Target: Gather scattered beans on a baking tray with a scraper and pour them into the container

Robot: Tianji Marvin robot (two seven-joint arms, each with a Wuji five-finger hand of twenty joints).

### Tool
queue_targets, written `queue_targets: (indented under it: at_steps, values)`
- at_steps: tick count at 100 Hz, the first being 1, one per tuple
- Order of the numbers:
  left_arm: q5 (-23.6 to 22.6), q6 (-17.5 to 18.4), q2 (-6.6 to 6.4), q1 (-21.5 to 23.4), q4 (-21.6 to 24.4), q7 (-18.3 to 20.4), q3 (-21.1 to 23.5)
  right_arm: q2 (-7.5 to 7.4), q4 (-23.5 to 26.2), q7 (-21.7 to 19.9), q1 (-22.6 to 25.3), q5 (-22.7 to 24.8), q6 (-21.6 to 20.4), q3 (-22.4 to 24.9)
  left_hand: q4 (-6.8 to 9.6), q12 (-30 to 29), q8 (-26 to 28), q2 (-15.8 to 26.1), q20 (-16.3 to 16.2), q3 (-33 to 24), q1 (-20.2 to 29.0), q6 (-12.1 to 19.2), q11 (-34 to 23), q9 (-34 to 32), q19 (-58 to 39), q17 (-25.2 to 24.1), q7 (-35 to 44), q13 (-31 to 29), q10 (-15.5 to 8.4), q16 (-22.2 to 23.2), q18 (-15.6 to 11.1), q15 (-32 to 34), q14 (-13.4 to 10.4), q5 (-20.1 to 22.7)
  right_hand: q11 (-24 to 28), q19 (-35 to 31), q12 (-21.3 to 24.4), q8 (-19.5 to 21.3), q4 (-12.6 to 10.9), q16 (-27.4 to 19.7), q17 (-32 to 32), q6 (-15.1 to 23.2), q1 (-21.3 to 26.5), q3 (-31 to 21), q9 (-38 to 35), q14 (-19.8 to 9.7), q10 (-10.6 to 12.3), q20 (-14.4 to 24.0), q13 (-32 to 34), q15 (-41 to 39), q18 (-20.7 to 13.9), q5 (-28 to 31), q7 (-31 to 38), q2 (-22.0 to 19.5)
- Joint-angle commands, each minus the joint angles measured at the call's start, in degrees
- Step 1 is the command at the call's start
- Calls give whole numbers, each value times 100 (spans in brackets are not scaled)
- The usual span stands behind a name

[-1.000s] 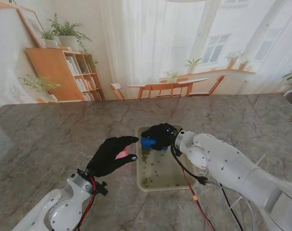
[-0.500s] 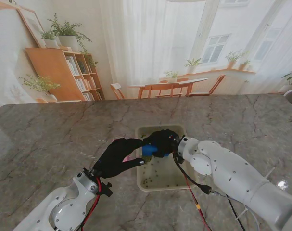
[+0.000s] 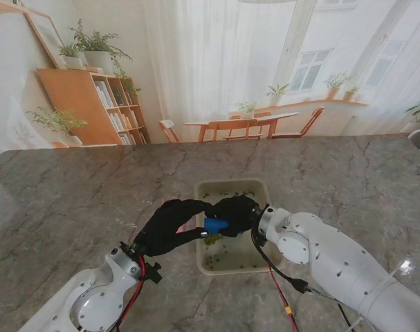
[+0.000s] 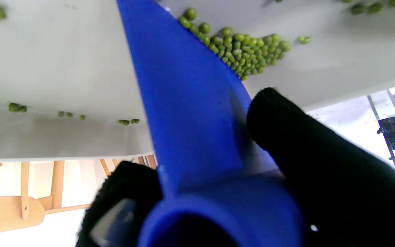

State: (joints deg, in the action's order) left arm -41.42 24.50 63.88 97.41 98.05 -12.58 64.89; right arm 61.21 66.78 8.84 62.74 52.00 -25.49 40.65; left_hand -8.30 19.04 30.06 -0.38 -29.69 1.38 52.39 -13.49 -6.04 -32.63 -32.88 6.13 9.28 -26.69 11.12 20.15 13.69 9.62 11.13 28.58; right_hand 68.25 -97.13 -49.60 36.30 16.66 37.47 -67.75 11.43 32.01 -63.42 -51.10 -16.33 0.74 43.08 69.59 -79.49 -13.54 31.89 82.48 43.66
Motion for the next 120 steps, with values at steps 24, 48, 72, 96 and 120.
queue_targets:
  at_steps: [24, 48, 72, 96, 120]
  values:
    - [46, -1, 2, 23, 2, 33, -7, -120, 266, -424, 540, 129, -99, 293, 583, 95, 28, 192, -174, 88, 150, 167, 10, -25, -13, 25, 3, -103, -131, 21, 110, 4, -19, 63, -86, -543, -90, -130, 146, -151, -105, 600, 295, -259, -182, -550, -6, 139, 679, 230, -1474, 238, 206, -27]
    - [61, -11, 2, 16, -1, 48, -10, -147, 516, -444, 884, 199, -109, 579, 583, 94, 28, 198, -177, 89, 148, 177, 10, -23, -15, 31, 6, -107, -136, 23, 103, 6, -17, 67, -111, -576, -101, -147, 145, -104, -114, 634, 297, -280, -209, -562, -10, 160, 677, 197, -1490, 266, 205, 17]
    - [62, -12, 2, 16, -1, 48, -9, -164, 900, -545, 1181, 267, -114, 887, 582, 94, 28, 197, -178, 92, 141, 175, 10, -25, -12, 26, 5, -114, -142, 24, 103, 8, -19, 63, -144, -622, -113, -177, 151, -50, -130, 641, 295, -298, -256, -569, -10, 187, 683, 152, -1511, 302, 205, 73]
    - [62, -12, 2, 16, -1, 48, -10, -206, 1302, -964, 1424, 190, -162, 1101, 584, 93, 28, 201, -181, 88, 148, 176, 14, -14, -12, 28, 3, -103, -141, 24, 105, 4, -21, 60, -242, -763, -139, -254, 166, 132, -177, 723, 283, -311, -341, -735, -1, 294, 683, -41, -1707, 393, 173, 185]
    - [62, -12, 2, 16, -1, 48, -10, -253, 1598, -1323, 1650, 136, -178, 1312, 583, 93, 28, 204, -183, 89, 146, 176, 12, -16, -12, 29, 4, -107, -138, 25, 99, 6, -12, 61, -320, -846, -172, -259, 179, 319, -208, 779, 277, -328, -413, -851, 10, 407, 678, -162, -1866, 459, 122, 245]
